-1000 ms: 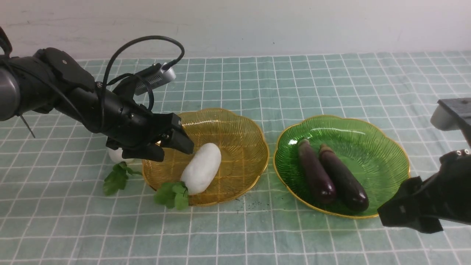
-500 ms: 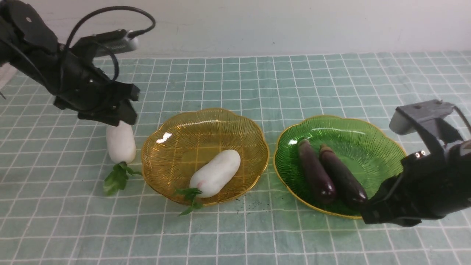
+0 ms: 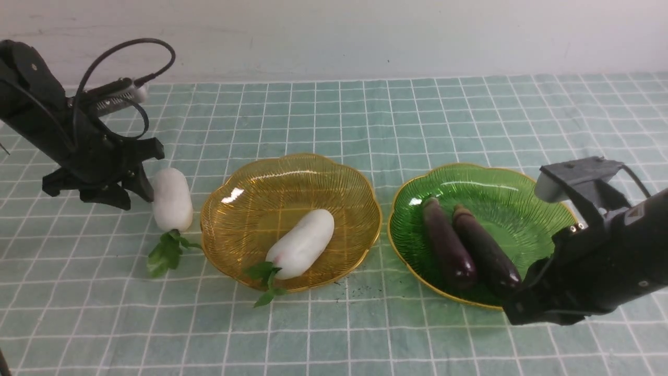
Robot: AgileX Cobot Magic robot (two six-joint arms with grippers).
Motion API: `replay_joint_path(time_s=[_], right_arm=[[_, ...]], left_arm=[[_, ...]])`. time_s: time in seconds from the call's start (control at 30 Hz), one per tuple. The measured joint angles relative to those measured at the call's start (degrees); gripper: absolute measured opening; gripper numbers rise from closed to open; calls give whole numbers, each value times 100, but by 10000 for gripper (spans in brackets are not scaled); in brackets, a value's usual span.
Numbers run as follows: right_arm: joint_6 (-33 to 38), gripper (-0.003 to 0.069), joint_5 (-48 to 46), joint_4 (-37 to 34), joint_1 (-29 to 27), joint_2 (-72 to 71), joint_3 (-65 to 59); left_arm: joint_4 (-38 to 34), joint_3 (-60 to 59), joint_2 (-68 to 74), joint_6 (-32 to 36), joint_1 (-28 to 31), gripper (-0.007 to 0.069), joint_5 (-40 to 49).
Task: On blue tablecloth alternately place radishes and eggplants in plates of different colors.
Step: 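Pick up the white radish and place it in the left plate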
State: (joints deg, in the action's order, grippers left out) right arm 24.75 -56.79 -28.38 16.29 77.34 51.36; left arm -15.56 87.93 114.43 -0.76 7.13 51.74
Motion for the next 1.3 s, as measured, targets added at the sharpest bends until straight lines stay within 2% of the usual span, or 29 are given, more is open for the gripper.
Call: replay_joint_path(time_s=[0.17,0.33,0.67,0.77,1.0,1.13,1.3], right_arm=[[0,22,8,0,0,0,0],[-5,22,33,0,0,48,0],[-5,22,47,0,0,217,0],[-5,22,23,0,0,236,0],[-5,22,-91,0,0,236,0],[-5,22,-160,0,0,236,0],[43,22,-189,0,0,236,0]], left_arm=[[-299,12,296,-5,0,459,-293],[-425,28,390,-5,0,540,-494],[-813,127,656,-5,-44,549,-637],[-502,106,810,-7,-21,544,-664],[-312,106,817,-1,8,449,-626],[-228,169,817,4,37,446,-416],[174,543,628,76,96,446,514]])
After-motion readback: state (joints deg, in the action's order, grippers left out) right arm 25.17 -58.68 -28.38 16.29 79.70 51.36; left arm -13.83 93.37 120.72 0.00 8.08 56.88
